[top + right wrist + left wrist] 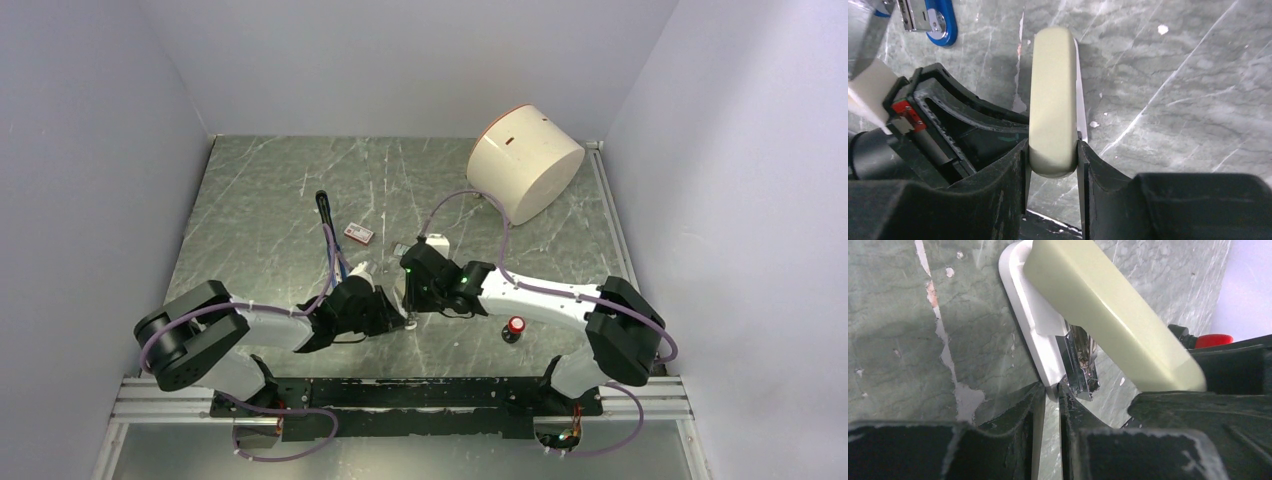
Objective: Load the staples into the stapler
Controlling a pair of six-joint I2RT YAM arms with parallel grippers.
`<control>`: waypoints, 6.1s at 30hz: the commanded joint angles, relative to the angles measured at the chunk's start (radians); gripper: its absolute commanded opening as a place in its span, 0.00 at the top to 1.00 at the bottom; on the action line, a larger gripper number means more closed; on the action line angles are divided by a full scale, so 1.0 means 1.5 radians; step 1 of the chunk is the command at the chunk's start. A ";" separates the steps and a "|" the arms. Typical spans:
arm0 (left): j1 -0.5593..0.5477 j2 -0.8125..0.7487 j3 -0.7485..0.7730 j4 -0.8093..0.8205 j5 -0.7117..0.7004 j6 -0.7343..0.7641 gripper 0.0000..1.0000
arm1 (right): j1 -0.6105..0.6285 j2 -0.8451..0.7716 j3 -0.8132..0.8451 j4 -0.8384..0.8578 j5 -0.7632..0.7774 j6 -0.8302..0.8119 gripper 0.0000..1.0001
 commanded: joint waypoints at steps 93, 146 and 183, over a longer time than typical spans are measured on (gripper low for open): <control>-0.023 -0.413 0.467 -0.916 -0.536 0.124 0.18 | 0.047 0.200 0.096 -0.034 0.125 -0.131 0.38; -0.022 -0.443 0.509 -0.947 -0.535 0.146 0.03 | 0.015 0.397 0.405 0.015 0.127 -0.211 0.32; -0.023 -0.410 0.474 -0.848 -0.471 0.157 0.04 | -0.233 0.374 0.318 0.028 0.052 -0.303 0.76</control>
